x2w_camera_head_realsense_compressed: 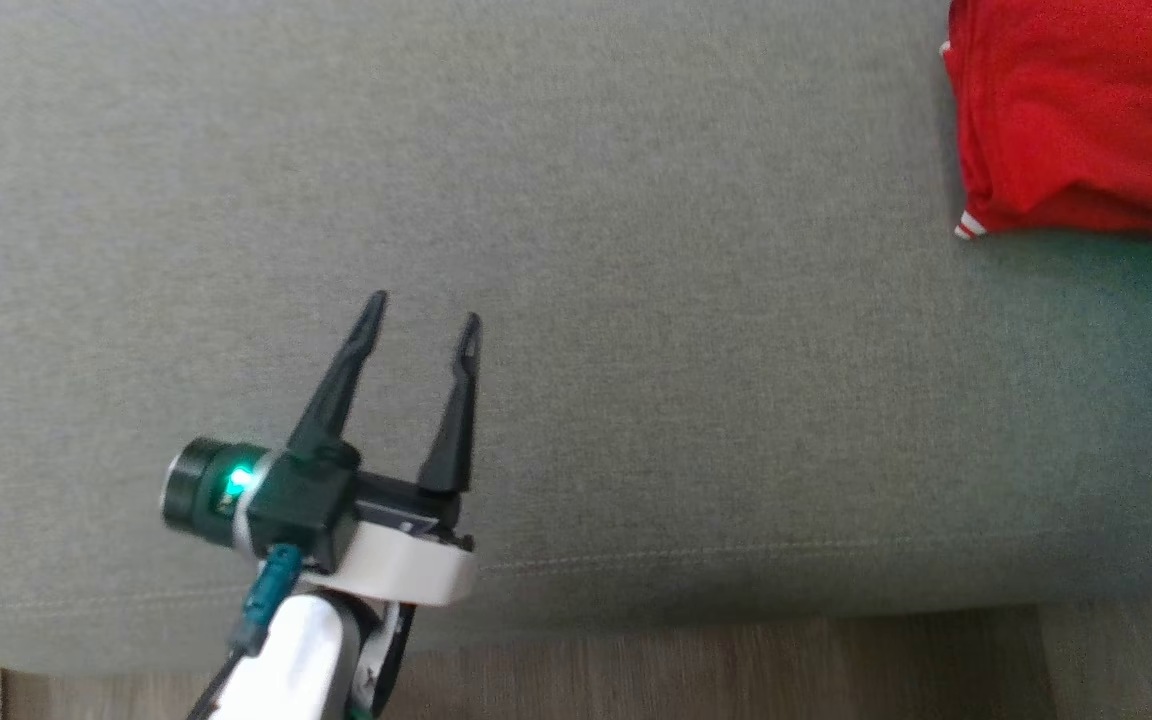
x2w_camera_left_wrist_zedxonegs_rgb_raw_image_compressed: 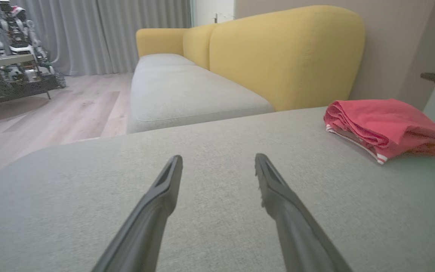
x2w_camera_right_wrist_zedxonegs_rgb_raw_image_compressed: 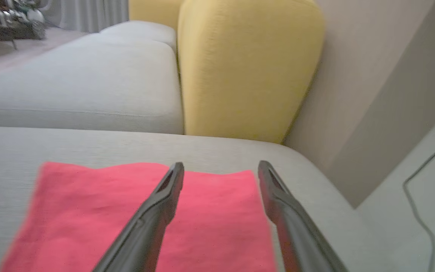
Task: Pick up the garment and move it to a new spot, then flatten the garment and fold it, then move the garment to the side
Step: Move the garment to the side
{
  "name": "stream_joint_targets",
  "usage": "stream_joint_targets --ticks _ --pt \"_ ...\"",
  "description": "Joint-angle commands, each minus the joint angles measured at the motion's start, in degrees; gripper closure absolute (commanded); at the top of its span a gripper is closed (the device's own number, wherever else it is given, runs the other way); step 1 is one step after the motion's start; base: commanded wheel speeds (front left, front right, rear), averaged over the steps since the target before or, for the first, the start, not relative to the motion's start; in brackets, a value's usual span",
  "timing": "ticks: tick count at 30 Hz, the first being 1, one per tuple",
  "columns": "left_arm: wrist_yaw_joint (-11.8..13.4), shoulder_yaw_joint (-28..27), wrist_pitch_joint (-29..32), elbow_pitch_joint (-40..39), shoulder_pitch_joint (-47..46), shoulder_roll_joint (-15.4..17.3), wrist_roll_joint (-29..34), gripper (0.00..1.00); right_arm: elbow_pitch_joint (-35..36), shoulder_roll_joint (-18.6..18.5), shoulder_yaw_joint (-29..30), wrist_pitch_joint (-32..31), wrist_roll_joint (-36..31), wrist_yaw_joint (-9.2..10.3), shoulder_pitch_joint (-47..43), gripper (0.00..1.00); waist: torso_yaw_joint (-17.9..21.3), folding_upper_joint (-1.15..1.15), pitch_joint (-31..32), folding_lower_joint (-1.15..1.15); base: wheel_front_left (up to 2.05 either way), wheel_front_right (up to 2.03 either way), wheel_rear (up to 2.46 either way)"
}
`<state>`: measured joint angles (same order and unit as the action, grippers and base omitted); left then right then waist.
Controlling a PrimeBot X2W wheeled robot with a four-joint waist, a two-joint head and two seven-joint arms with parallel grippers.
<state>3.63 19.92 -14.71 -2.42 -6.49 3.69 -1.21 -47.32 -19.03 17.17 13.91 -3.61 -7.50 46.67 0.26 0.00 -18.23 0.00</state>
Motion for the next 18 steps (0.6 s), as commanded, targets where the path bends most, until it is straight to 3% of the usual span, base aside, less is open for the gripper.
stream_joint_targets --ticks 1,4,8,18 --pt "0.61 -2.19 -0.29 -1.78 -0.49 0.26 -0.63 0.00 3.38 1.88 -1.05 0.70 -0.55 0.01 -2.86 0.00 -0.75 0.00 1.81 0.00 0.00 0.00 0.00" --pt "1.54 -3.42 -0.29 -1.46 0.49 -0.15 -2.36 0.00 9.39 7.39 -4.32 1.00 0.56 0.01 -8.39 0.00 -1.47 0.00 4.02 0.00 0.00 0.00 0.00" --pt "1.98 -4.75 -0.29 -0.72 1.77 -0.51 -4.44 0.00 21.47 11.91 -10.21 1.06 4.91 0.01 -16.84 0.00 -2.37 0.00 6.80 0.00 0.00 0.00 0.00" --pt "2.83 -6.66 -0.29 -2.49 4.72 -0.75 -5.06 0.00 44.95 15.61 -14.90 1.07 11.85 0.01 -34.04 0.00 -4.67 0.00 11.32 0.00 0.00 0.00 0.00"
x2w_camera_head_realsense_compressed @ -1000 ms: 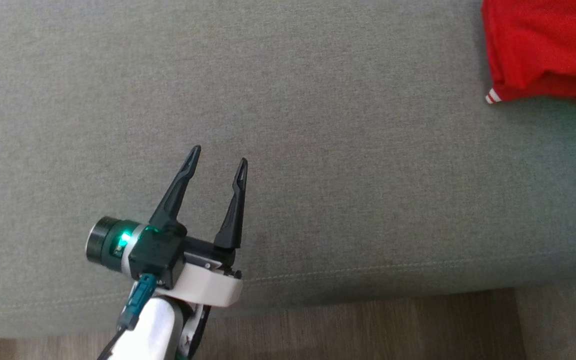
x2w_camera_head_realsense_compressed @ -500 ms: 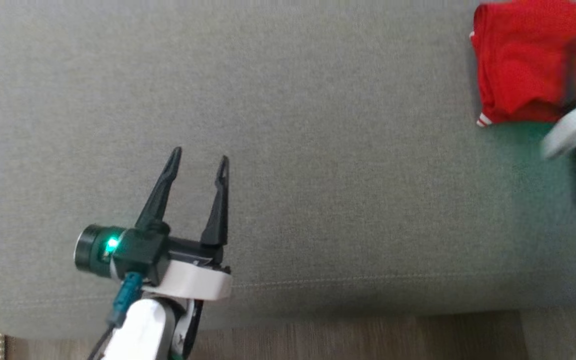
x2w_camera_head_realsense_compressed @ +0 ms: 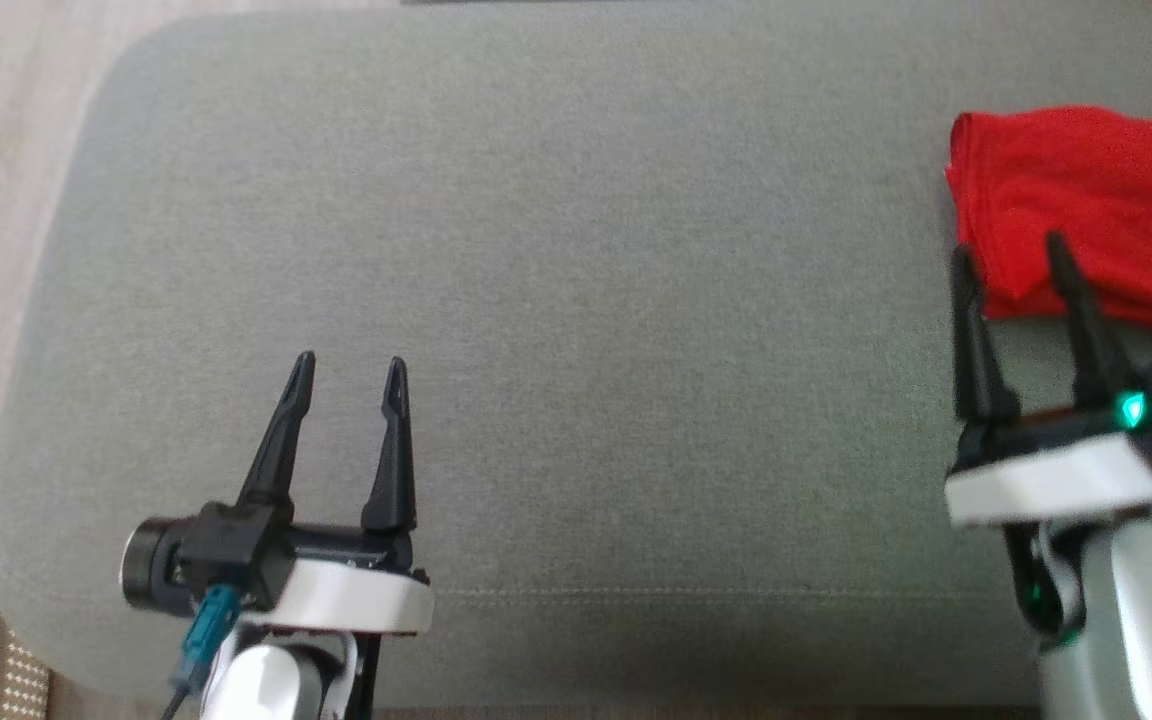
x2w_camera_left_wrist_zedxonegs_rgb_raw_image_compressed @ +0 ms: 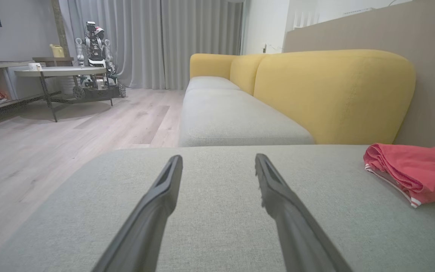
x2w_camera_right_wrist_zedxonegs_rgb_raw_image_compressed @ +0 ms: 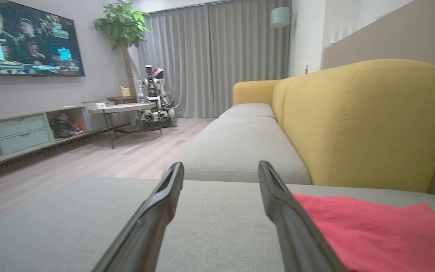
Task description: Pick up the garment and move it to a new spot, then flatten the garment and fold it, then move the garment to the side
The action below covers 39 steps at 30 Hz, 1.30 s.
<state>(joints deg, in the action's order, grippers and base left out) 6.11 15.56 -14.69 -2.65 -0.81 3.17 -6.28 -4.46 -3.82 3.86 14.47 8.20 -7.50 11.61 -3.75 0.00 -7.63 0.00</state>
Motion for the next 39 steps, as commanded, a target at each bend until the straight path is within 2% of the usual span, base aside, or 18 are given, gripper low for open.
stream_joint_targets --ticks 1,6,11,32,33,39 --pt "0.44 -2.47 -0.30 -2.62 -0.63 -0.25 0.09 0.00 3.88 0.54 -1.79 0.51 0.12 0.01 -0.56 0.00 -0.84 0.00 1.10 0.00 0.00 0.00 0.00" --pt "0.08 -2.84 -0.30 -4.29 1.20 -0.27 0.35 0.00 8.46 0.89 -1.36 0.52 0.17 0.01 -8.33 0.00 -1.49 0.00 2.85 0.00 0.00 0.00 0.00" --pt "-0.72 -2.56 -0.31 -4.78 3.19 -0.28 1.36 0.00 6.53 0.92 -3.37 0.52 2.17 0.01 -13.55 0.00 -1.11 0.00 4.42 0.00 0.00 0.00 0.00" --pt "-0.73 -2.41 -0.31 -1.95 5.12 -0.29 2.45 0.00 5.97 0.94 -2.32 0.52 1.79 0.01 -14.92 0.00 -0.42 0.00 6.15 0.00 0.00 0.00 0.00" --pt "-0.60 -0.87 0.00 -0.27 6.55 0.01 2.14 1.00 3.82 1.37 -1.13 -0.02 2.05 0.00 -16.18 1.00 -0.42 0.00 6.17 0.00 0.00 0.00 0.00" --pt "-0.62 -1.01 0.23 1.28 6.96 0.08 -0.10 1.00 1.84 1.38 -1.34 -0.39 4.16 0.00 -16.38 1.00 -0.31 0.00 6.18 0.00 0.00 0.00 0.00"
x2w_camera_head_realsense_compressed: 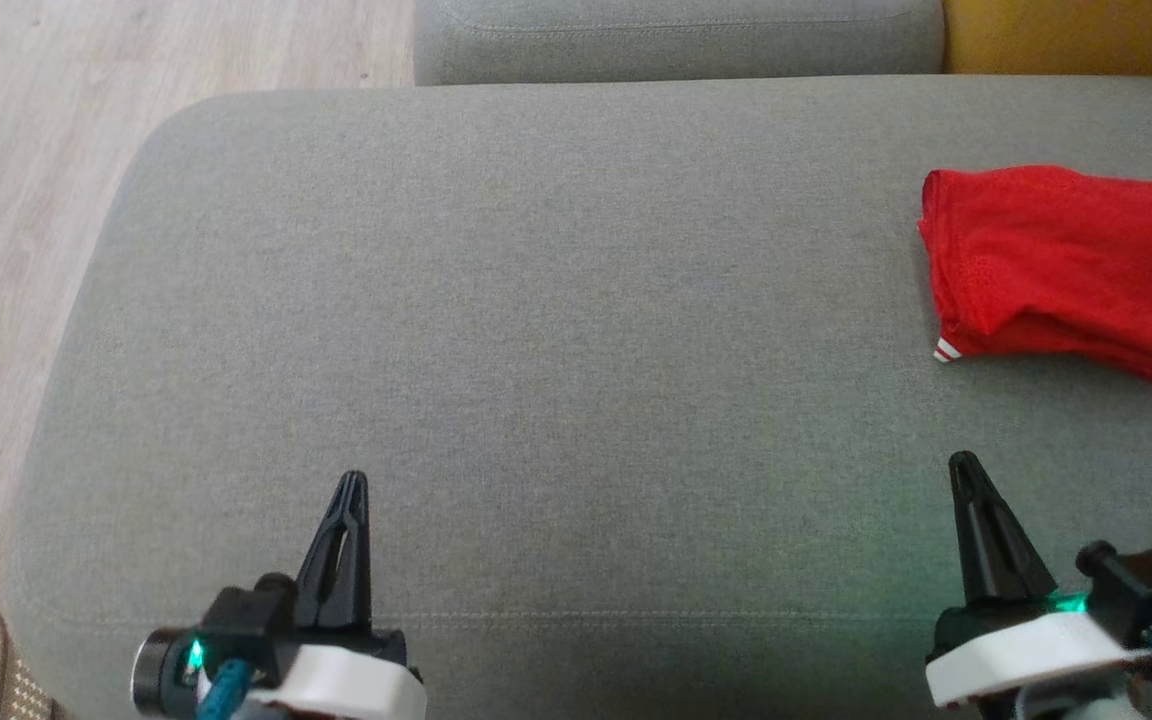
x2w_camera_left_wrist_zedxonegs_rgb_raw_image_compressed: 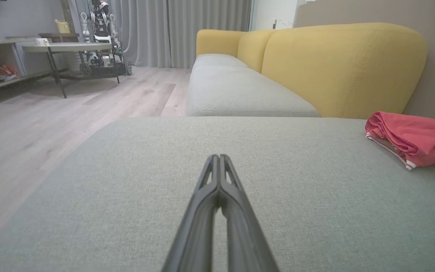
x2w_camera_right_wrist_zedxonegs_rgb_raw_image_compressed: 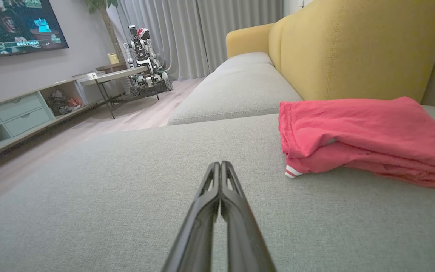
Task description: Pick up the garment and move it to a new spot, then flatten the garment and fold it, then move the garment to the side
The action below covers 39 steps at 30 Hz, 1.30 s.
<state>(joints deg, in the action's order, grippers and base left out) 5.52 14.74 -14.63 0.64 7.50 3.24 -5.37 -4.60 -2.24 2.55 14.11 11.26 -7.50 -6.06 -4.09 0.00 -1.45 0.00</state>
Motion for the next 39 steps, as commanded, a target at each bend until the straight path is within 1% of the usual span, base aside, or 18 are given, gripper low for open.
stream_joint_targets --ticks 1,16,17,39 --pt "-0.09 -0.34 0.30 -1.95 -1.43 0.08 -1.82 1.00 1.90 -0.26 -0.04 -0.17 1.85 0.00 1.37 1.00 0.06 0.00 0.01 0.00 0.00 0.00 0.00" --pt "-1.91 -2.08 2.27 0.55 -3.23 0.78 -13.29 1.00 0.34 -0.92 -0.27 -2.16 12.40 0.00 2.84 1.00 0.56 0.00 0.19 0.00 0.00 0.00 0.00" --pt "-2.14 -2.31 2.53 0.85 -3.45 0.84 -14.76 1.00 0.16 -0.98 -0.29 -2.43 13.75 0.00 3.02 1.00 0.63 0.00 0.21 0.00 0.00 0.00 0.00" --pt "-4.49 -5.16 5.55 3.60 -5.65 1.42 -31.00 1.00 -1.82 -1.54 -0.26 -5.57 28.72 0.00 4.91 1.00 1.36 0.00 0.43 0.00 0.00 0.00 0.00"
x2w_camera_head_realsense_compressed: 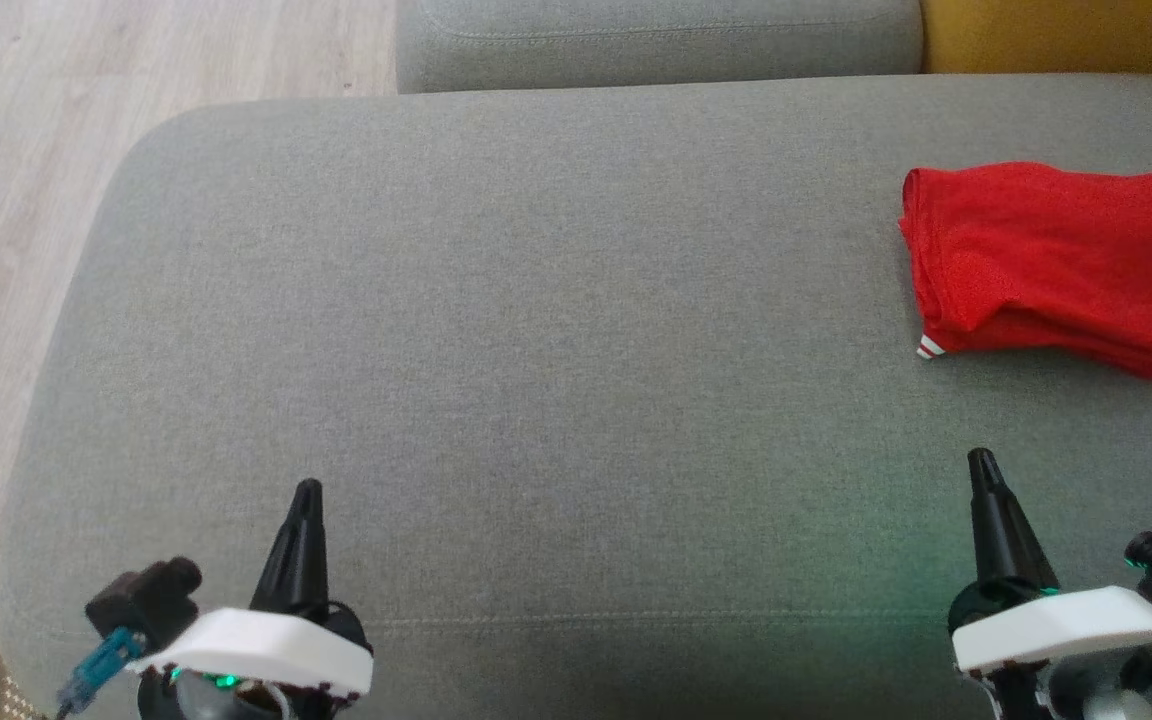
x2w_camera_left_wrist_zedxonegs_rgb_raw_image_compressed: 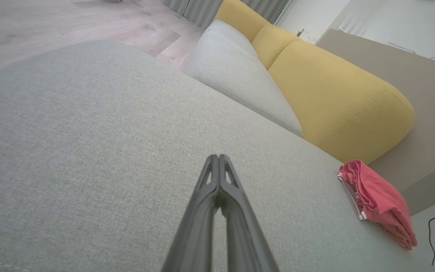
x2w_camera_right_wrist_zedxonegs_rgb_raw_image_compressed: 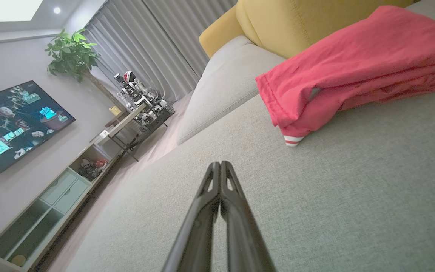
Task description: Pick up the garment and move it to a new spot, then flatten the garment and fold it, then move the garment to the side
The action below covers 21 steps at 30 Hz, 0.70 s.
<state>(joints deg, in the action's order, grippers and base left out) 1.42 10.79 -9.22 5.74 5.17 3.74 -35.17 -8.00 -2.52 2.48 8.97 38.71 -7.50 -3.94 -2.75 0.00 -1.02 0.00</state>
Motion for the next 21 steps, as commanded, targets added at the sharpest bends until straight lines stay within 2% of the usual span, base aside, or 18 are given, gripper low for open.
stream_joint_targets --ticks 1,21 --pt "-0.50 -1.36 0.29 -1.39 -3.40 0.94 -1.92 1.00 1.49 -1.27 -0.17 -0.58 1.93 0.00 2.87 1.00 0.05 0.00 0.02 0.00 0.00 0.00 0.00" --pt "-2.47 -4.21 3.18 0.78 -5.17 1.16 -15.60 1.00 -0.23 -1.55 0.13 -3.52 14.60 0.00 4.51 1.00 0.68 0.00 0.21 0.00 0.00 0.00 0.00"
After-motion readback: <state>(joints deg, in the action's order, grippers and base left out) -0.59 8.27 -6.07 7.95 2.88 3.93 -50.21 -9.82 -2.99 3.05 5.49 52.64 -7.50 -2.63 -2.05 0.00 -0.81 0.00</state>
